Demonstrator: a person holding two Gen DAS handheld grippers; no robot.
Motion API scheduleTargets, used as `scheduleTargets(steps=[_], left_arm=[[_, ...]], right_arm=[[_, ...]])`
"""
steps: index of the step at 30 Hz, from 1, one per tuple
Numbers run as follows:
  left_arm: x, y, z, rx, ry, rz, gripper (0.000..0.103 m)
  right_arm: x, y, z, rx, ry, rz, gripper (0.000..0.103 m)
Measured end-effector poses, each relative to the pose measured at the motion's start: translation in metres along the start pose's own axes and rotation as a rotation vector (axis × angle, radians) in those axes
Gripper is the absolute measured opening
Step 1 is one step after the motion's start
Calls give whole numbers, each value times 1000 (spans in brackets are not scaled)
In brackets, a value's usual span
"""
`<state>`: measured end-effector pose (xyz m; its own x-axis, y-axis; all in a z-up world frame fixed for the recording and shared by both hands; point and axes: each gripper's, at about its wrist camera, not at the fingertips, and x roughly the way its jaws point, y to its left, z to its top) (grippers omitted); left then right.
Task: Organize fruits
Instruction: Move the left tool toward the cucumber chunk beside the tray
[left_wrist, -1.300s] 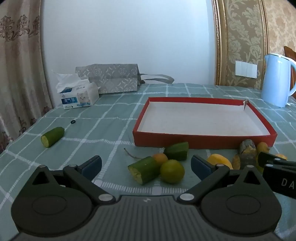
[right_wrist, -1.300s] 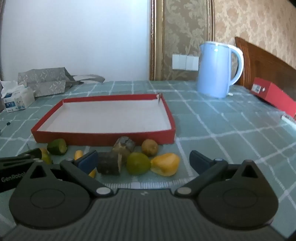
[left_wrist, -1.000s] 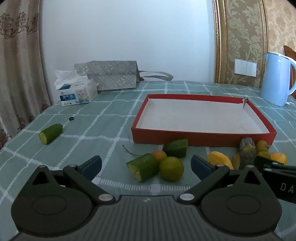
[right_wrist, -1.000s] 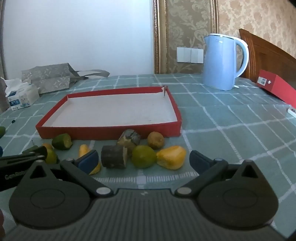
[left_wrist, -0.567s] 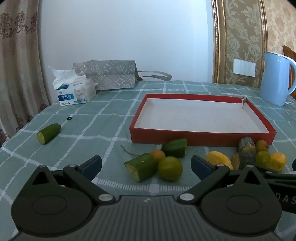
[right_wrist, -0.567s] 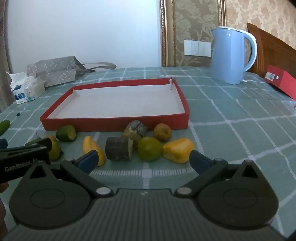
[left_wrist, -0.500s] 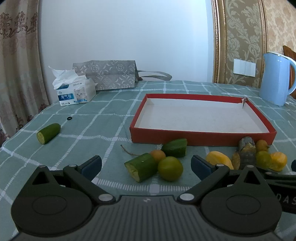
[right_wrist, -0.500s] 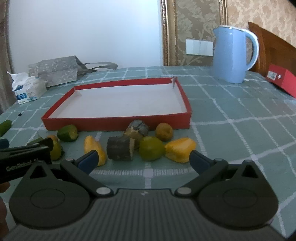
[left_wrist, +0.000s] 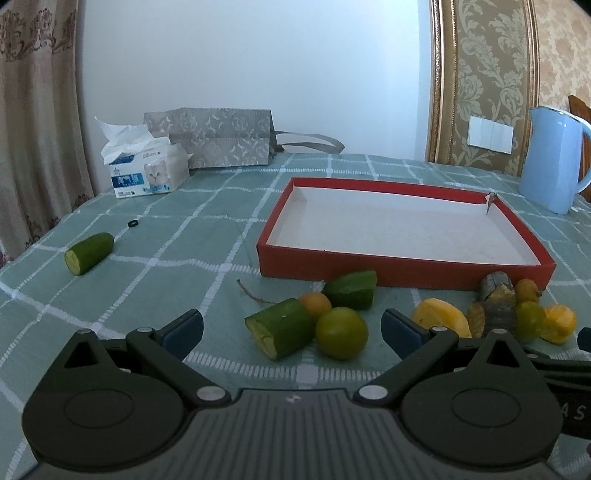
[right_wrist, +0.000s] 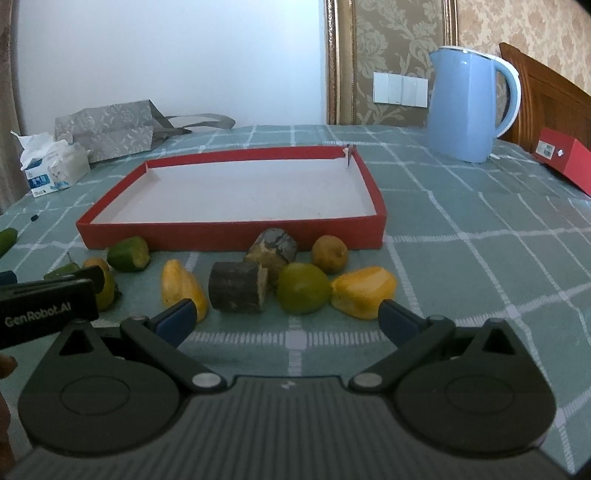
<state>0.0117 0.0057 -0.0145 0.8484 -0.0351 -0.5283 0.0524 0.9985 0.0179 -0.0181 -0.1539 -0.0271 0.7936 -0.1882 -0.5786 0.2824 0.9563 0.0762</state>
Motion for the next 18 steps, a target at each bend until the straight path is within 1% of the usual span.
scheduleTargets(steps=[3,6,8,14,18], left_arm=[[2,1,-1,-3,6,-13,103],[3,-1,-2,8,4,-7,103],[3,-1,-1,12,1,-7,103],[6,1,-1,-4,15,-11,103],[8,2,-1,5,15,-5,103]], right_arm=[[3,0,-1,-6,-7,-26,103],[5,-1,-1,-9,-9,-40,103],[6,-3,-1,-7,-9,-41,103],[6,-4,-1,-7,-45,-46,103],[8,-4,-1,-8,-43,-37,103]])
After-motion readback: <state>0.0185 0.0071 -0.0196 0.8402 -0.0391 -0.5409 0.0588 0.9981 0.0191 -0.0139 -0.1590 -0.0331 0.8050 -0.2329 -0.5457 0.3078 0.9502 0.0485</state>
